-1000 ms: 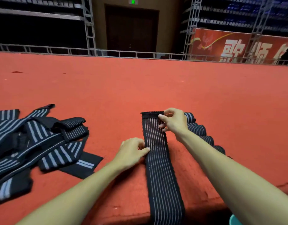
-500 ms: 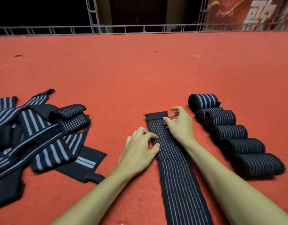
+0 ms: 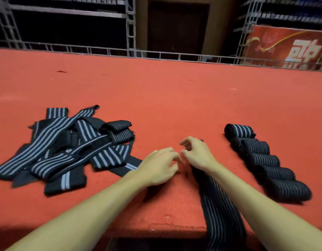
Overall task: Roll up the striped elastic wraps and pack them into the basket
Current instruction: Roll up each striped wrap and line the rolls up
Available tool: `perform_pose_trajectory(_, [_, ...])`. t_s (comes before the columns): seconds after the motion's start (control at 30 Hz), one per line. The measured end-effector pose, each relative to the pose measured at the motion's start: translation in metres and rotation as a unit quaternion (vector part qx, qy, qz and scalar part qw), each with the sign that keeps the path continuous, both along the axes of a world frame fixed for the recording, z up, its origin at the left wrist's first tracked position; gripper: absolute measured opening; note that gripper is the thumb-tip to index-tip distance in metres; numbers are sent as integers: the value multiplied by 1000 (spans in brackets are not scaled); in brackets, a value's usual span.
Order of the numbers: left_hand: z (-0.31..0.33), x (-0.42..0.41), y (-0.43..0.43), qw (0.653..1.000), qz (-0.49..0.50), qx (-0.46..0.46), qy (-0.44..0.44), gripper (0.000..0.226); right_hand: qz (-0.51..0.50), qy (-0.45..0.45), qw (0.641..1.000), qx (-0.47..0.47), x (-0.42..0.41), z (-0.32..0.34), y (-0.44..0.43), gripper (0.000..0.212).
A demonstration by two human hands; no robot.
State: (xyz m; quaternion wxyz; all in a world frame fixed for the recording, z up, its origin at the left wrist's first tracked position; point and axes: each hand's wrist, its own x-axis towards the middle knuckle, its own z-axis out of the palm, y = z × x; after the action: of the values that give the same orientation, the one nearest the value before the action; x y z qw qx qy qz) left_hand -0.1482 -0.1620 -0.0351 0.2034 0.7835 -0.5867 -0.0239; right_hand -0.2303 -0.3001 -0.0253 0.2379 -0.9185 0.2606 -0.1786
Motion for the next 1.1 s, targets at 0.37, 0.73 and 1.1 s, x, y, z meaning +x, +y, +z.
perform_pose_trajectory(0.37, [-9,98,151,974,201,-24,-102,24,125,67,990,-27,71,7,94,21])
perform_pose_trajectory(0.73, [-44,100,158,968,218,-69,-107,39,98,105,989,-13,104,-13,111,34])
perform_pose_trajectory(1.1, [-40,103,158,968,235,-82,-42,20,14,38,999,-26,169,-14,100,44])
